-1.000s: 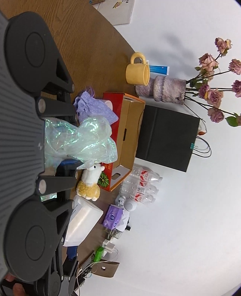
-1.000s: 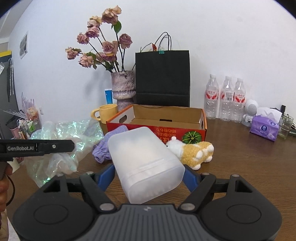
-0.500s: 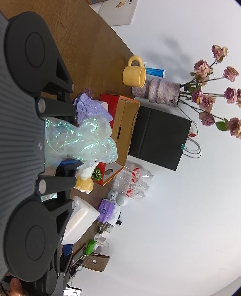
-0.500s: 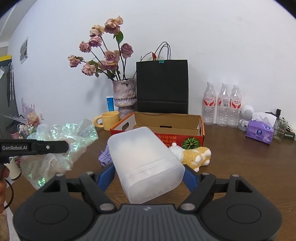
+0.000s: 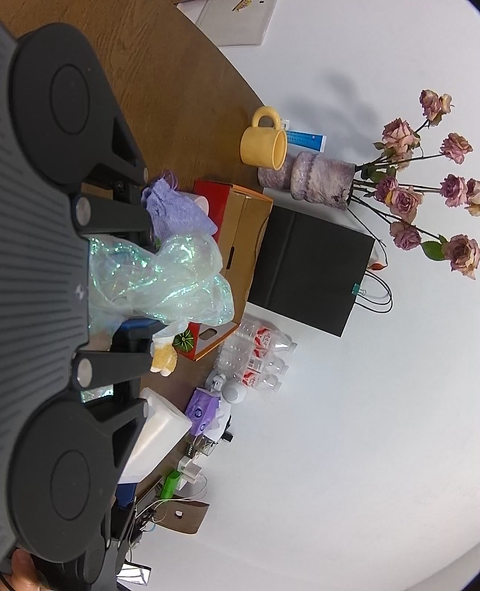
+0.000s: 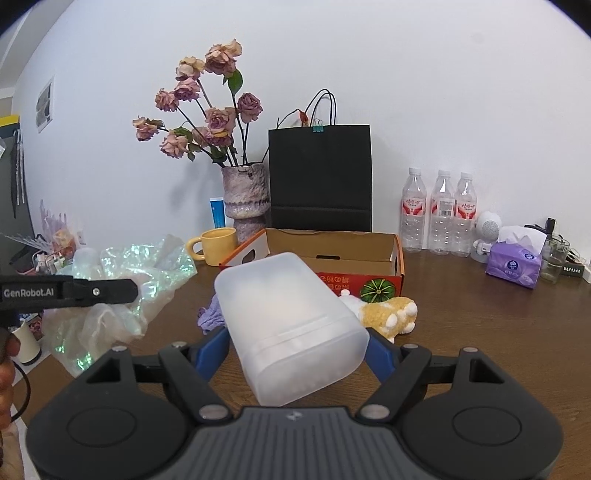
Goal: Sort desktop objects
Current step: 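Lift the bag with the left tool while the right tool lifts the white box, then carry the bag and white box over the cardboard box with both tools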
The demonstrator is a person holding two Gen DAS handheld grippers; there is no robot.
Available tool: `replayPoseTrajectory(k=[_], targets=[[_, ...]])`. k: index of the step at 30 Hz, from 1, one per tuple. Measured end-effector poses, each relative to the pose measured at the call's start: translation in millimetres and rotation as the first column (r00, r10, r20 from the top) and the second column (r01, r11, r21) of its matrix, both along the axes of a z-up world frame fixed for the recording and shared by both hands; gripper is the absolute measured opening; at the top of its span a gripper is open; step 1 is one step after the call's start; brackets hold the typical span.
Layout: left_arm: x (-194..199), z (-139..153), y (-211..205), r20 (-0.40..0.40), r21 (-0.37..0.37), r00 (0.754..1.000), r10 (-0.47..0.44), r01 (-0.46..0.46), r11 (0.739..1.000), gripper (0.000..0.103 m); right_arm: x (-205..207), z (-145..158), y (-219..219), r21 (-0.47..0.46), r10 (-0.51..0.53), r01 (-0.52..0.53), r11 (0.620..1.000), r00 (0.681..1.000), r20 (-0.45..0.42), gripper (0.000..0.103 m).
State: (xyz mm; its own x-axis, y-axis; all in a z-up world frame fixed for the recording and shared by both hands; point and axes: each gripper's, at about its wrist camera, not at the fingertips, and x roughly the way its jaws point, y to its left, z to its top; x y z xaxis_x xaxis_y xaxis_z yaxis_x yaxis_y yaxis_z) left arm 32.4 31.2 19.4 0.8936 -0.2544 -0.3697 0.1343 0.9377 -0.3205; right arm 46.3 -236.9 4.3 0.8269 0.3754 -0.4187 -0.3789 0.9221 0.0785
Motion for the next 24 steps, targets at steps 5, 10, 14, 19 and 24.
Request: replayPoseTrajectory(k=[5,10,14,19,24], targets=[[5.5,7.2,-0.9,0.008,0.006,1.000,0.015,-0.015,1.000,0.027,6.3,7.0,-1.5,0.009,-0.001,0.001,1.000,1.000,0.009,0.078],[20.4,11.0,-2.3,-0.005,0.017,1.000,0.022,-0.022,1.000,0.027,19.6,10.9,-2.0,0.021,-0.003,0.003,1.000,1.000,0.009,0.078],[36.5,13.6,-4.2,-0.005,0.024,1.000,0.026,-0.025,0.999,0.027,33.7,13.1,-0.6,0.028,-0.004,0.004,1.000,1.000,0.007,0.078],[61.0,16.7,-8.2,-0.006,0.025,1.000,0.020,-0.020,0.999,0.027,56.2,17.2,5.0,0.022,-0.001,0.001,1.000,1.000,0.007,0.078],[87.1,19.3,-9.7,-0.018,0.025,1.000,-0.001,0.001,1.000,0.027,80.4,21.3,13.3,0.001,0.007,-0.007,1.000,1.000,0.006,0.078]])
